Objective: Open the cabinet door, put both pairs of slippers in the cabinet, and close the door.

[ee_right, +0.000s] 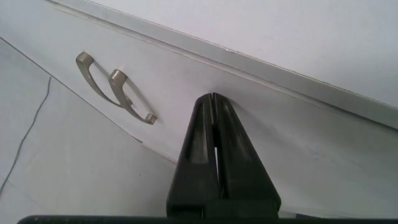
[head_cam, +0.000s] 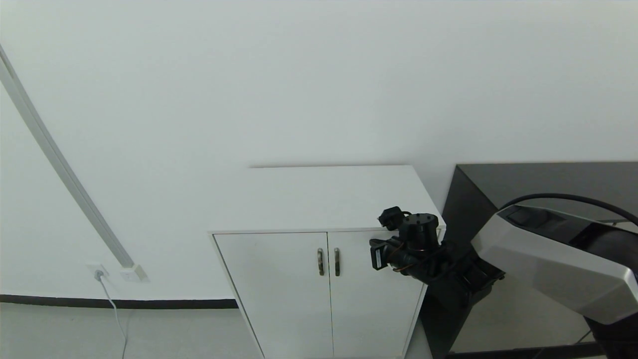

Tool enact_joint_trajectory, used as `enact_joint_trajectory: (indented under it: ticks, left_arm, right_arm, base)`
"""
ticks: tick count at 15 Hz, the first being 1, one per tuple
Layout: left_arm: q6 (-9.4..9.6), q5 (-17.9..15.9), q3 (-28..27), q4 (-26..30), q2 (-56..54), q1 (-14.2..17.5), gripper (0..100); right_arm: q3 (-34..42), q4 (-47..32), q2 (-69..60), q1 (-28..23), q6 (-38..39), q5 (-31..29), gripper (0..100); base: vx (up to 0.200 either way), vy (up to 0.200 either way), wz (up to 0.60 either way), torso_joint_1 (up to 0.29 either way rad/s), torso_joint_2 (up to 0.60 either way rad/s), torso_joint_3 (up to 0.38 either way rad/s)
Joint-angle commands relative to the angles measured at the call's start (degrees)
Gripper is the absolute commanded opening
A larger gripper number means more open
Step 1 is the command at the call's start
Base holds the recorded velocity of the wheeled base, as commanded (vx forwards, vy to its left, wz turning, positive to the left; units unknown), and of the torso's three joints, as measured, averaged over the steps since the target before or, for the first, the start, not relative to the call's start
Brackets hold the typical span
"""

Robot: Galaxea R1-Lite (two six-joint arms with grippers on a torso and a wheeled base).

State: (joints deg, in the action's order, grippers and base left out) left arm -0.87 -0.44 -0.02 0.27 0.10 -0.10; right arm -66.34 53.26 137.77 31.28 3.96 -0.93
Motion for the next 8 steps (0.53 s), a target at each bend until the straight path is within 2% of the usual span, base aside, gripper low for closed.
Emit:
enact_joint_trajectory:
  ticks: [1, 8]
  left_arm:
    - [-0.01, 0.0, -0.1, 0.0, 0.0, 0.0, 0]
    - [-0.01, 0.0, 0.0, 0.0, 0.0, 0.0, 0]
  right_arm:
    - [-0.1, 0.0, 0.2, 0.0, 0.0, 0.0, 0]
    - [-0.8, -0.1, 0.5, -0.4, 0.0, 0.0, 0]
  base:
    - [0.000, 0.000, 0.00, 0.000, 0.00, 0.000]
    - [0.000, 0.000, 0.00, 0.000, 0.00, 0.000]
